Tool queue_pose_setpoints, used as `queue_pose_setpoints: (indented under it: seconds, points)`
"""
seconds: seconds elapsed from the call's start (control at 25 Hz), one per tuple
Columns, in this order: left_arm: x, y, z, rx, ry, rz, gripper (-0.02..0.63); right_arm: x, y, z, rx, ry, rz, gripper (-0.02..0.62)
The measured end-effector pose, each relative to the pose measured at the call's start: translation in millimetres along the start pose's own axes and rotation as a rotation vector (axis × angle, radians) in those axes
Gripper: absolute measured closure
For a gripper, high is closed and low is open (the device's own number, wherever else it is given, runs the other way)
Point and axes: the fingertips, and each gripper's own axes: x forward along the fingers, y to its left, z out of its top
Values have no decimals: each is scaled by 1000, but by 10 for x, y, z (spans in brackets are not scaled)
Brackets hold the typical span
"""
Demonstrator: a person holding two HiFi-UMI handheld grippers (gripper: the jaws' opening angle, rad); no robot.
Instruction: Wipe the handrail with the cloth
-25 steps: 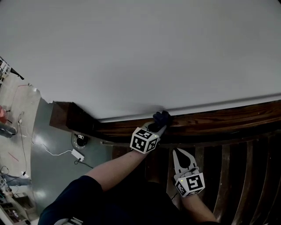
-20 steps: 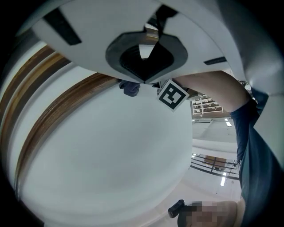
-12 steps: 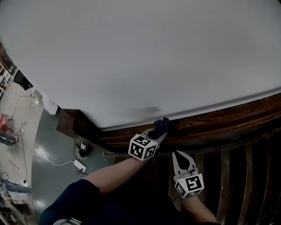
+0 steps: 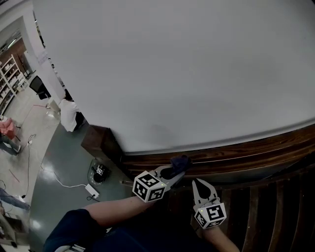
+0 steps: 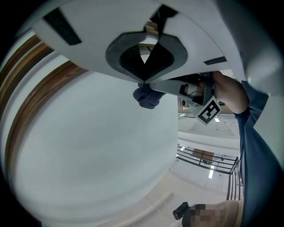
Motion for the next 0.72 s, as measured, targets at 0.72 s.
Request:
queue_pose_setpoints:
  seconds: [0.72]
  points:
    - [-1023, -408, -81, 59, -146, 24, 523, 127, 901, -18, 3, 21, 230, 588]
